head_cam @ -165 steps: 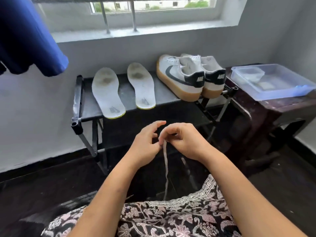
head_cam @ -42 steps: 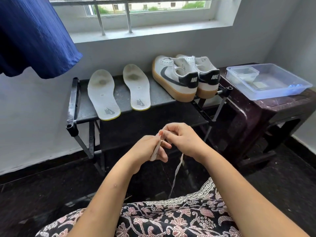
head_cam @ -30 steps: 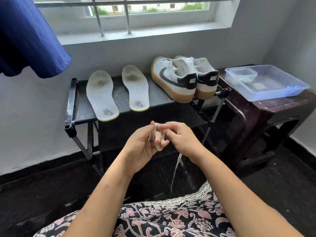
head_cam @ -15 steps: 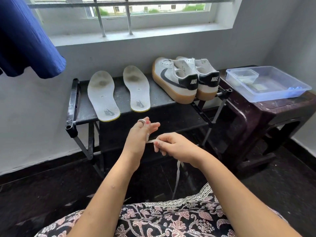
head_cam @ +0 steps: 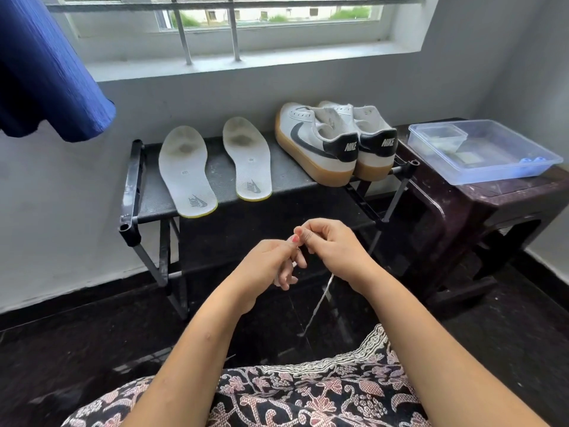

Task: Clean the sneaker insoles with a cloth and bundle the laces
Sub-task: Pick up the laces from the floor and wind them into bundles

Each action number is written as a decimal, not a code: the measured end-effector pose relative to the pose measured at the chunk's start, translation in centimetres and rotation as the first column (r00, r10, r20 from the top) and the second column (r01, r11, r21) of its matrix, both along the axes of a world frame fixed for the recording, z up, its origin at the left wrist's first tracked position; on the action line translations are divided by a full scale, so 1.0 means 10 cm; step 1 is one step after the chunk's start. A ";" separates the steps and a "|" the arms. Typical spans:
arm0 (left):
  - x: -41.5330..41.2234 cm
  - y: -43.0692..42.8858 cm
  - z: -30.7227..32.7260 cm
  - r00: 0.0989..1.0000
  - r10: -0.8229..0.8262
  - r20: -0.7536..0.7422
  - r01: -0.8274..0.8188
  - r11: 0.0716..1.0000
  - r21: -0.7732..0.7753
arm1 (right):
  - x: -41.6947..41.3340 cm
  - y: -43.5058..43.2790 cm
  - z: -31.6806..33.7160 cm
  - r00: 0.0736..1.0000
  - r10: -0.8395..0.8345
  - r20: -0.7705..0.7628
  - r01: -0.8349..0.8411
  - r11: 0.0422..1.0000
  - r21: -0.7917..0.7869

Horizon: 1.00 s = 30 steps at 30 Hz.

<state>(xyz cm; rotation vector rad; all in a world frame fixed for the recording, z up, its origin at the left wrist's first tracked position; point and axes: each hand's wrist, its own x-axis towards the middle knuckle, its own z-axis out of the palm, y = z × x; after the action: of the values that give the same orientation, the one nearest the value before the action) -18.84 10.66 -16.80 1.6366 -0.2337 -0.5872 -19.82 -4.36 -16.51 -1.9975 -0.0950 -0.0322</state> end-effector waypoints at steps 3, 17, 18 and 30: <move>-0.02 -0.01 0.07 0.995 -0.040 -0.097 0.019 0.979 -0.205 | 0.00 0.01 -0.01 1.000 -0.006 -0.008 0.007 0.999 0.047; 0.02 0.05 0.11 0.919 0.197 -0.340 -0.384 0.636 -0.669 | -0.03 0.10 -0.06 0.973 0.134 -0.186 -0.153 0.984 -0.091; 0.03 0.06 0.10 0.913 0.228 -0.337 -0.403 0.627 -0.667 | -0.03 0.10 -0.06 0.967 0.156 -0.202 -0.177 0.980 -0.090; 0.05 -0.01 -0.04 0.991 0.096 0.089 -0.107 0.986 0.127 | -0.06 0.07 0.07 0.966 0.197 -0.170 -0.181 0.978 0.105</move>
<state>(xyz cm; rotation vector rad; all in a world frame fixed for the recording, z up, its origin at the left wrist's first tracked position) -18.30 10.58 -17.24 1.7914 -0.1730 -0.4659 -20.46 -3.62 -15.79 -1.8860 -0.1647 0.2621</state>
